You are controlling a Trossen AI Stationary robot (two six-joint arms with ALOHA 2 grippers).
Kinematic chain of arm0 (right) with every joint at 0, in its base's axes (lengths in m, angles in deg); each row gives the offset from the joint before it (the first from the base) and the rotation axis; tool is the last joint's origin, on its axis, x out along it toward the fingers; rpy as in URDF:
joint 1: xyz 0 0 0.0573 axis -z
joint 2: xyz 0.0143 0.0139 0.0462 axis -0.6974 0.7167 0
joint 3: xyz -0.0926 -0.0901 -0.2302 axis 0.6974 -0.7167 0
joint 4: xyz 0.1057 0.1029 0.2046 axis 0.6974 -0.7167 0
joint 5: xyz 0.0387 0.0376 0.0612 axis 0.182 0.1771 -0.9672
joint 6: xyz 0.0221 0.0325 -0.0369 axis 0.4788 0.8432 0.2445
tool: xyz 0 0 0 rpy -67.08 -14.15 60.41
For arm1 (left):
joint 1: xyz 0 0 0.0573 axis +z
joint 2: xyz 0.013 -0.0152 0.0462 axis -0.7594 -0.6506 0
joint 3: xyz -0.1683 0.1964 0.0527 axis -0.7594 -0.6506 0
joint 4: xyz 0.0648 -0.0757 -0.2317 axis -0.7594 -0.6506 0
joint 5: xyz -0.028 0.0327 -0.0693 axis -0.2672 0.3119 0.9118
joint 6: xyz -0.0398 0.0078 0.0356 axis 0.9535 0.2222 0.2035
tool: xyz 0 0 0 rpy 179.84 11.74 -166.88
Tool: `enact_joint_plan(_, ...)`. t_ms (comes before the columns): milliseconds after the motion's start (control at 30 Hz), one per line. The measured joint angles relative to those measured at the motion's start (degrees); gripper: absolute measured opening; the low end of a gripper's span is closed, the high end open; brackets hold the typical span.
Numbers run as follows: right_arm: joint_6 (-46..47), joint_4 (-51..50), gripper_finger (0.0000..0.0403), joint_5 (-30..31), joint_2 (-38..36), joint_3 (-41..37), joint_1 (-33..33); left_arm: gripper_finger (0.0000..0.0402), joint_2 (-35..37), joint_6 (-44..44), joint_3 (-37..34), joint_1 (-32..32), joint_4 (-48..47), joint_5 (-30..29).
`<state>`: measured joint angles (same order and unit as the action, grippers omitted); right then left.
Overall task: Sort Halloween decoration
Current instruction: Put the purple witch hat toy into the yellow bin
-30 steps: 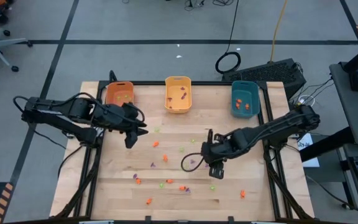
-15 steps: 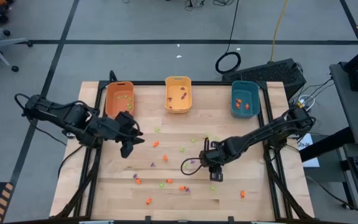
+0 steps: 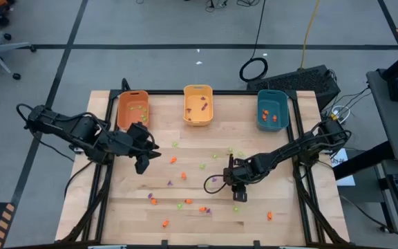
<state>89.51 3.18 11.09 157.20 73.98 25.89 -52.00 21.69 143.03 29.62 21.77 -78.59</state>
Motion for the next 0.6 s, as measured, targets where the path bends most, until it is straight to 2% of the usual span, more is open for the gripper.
enact_joint_plan(233,-0.3,1.0,0.0162,0.1,1.3,0.0,0.0,0.0148,0.0,0.0,0.0,0.0,0.0,-1.4)
enact_joint_plan(600,0.4,2.4,0.0075,0.6,2.5,0.0,0.0,0.0148,0.0,0.0,0.0,0.0,0.0,-1.8)
